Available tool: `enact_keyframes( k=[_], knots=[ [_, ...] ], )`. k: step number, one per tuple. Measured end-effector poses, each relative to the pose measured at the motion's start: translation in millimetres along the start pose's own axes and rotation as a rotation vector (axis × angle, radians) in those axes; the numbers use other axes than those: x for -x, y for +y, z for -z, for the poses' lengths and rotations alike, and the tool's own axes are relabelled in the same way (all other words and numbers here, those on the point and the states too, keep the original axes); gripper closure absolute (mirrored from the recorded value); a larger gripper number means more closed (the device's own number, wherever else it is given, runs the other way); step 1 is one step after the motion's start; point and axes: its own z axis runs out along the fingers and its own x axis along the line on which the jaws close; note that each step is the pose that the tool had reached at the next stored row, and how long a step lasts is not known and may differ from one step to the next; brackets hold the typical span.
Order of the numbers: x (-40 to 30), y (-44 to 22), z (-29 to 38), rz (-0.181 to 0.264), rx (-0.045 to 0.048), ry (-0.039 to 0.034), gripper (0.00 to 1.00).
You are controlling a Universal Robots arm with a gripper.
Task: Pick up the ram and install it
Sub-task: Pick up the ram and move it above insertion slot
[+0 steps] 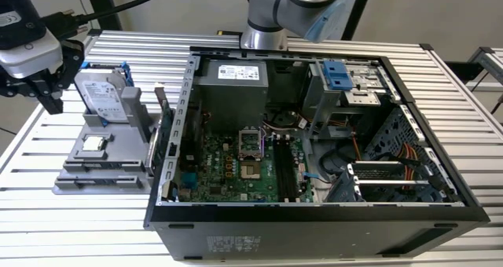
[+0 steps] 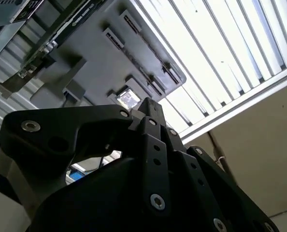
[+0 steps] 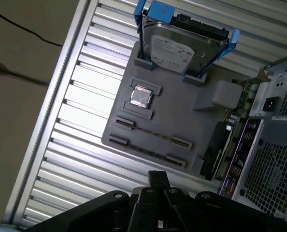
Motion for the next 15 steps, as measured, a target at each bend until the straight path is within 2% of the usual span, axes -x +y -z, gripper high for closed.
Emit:
enact_keyframes(
  k=[15],
  knots=[
    [0.0,0.0,0.0,0.161,-0.0027,0.0101,1.00]
  ],
)
